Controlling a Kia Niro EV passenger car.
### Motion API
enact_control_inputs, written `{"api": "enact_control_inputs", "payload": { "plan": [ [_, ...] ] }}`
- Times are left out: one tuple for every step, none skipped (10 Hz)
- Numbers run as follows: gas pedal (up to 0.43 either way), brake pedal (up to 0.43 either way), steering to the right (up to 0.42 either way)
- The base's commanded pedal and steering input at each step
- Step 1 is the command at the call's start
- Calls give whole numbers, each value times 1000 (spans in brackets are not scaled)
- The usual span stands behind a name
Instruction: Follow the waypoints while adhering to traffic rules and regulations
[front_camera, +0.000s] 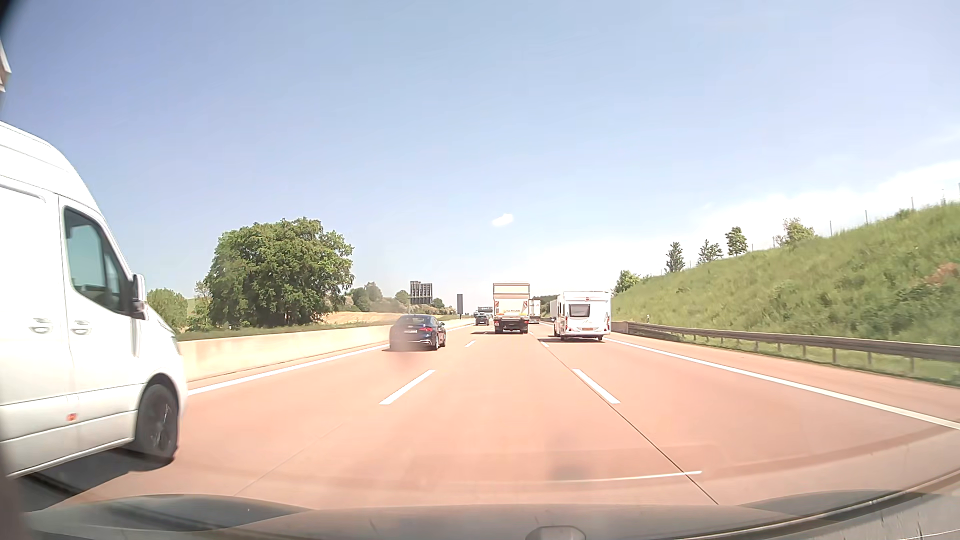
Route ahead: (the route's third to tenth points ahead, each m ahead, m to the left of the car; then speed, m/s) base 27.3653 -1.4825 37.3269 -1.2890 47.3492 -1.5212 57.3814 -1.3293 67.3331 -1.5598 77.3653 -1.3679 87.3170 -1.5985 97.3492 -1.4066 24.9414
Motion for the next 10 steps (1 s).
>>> {"api": "enact_control_inputs", "payload": {
  "plan": [
    [319, 0, -3],
    [319, 0, -3],
    [319, 0, -3],
    [319, 0, -3],
    [331, 0, -3],
    [398, 0, -3],
    [488, 0, -3],
    [500, 0, -3],
    [500, 0, -3],
    [512, 0, -3]
  ]
}}
